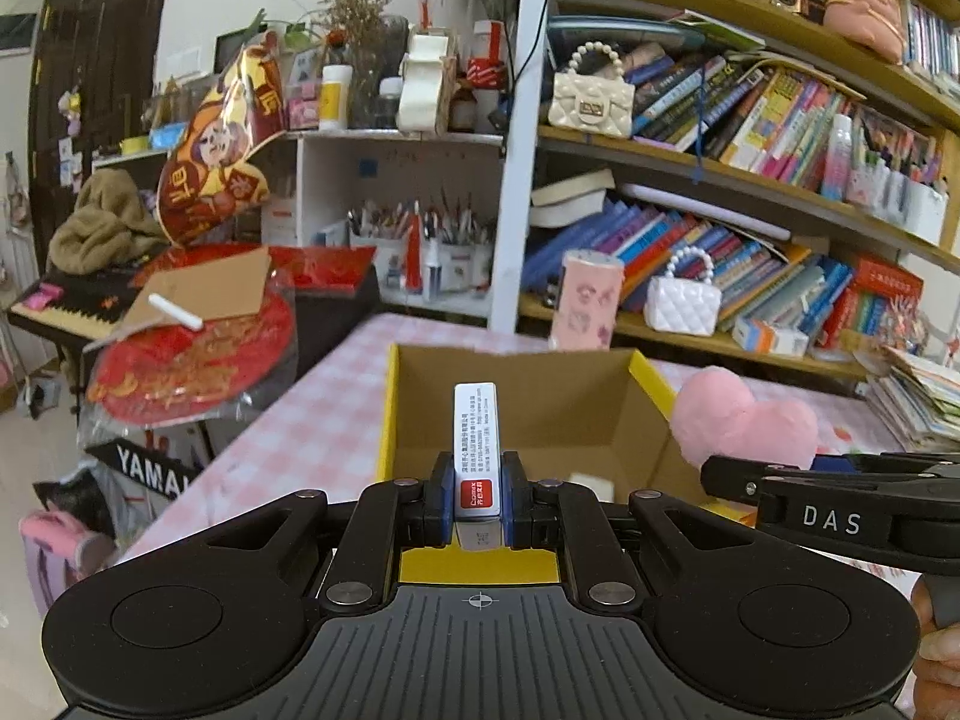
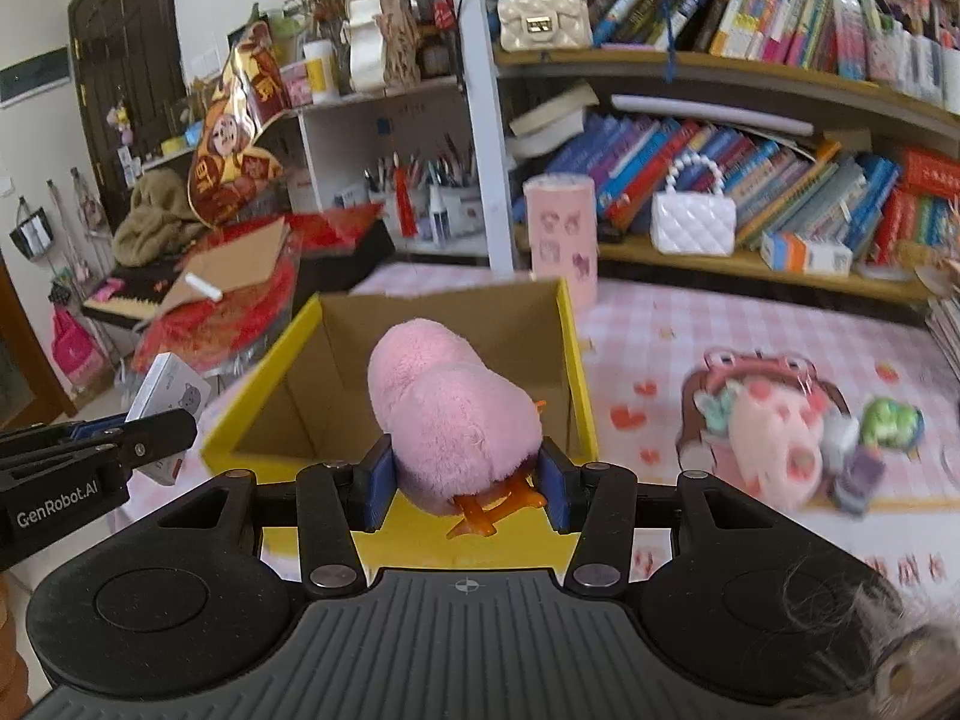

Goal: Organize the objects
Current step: 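Carry medicine box and pink heart plush with both tools over the yellow box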

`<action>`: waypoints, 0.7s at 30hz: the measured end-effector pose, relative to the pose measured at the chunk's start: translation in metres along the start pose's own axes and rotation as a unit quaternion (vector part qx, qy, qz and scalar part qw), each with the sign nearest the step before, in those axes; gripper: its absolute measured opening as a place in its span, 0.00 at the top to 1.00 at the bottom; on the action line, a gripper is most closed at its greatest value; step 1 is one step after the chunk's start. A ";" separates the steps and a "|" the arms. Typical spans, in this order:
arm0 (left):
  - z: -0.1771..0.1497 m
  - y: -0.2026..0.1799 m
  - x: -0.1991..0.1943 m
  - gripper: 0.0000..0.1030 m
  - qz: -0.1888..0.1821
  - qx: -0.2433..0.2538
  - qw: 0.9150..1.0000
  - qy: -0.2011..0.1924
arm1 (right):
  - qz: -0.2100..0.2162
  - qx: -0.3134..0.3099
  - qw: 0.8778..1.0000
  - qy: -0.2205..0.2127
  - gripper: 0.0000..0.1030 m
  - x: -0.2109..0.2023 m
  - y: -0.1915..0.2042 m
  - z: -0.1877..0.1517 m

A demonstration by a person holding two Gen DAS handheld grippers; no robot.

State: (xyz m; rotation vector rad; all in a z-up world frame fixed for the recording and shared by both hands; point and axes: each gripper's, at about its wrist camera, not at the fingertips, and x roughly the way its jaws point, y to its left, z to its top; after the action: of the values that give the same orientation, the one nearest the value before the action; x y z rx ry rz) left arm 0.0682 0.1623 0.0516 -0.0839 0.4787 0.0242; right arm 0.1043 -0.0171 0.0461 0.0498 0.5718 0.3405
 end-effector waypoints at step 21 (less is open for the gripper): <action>0.011 -0.020 0.114 0.87 0.046 0.021 0.995 0.087 | 0.055 -0.042 0.996 0.054 0.57 0.124 -0.030 0.046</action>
State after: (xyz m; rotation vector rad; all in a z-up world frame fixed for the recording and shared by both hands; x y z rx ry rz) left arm 0.1751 0.1440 0.0099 -0.0233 0.6558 0.0979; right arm 0.2355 -0.0019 0.0158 -0.0190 0.6620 0.4765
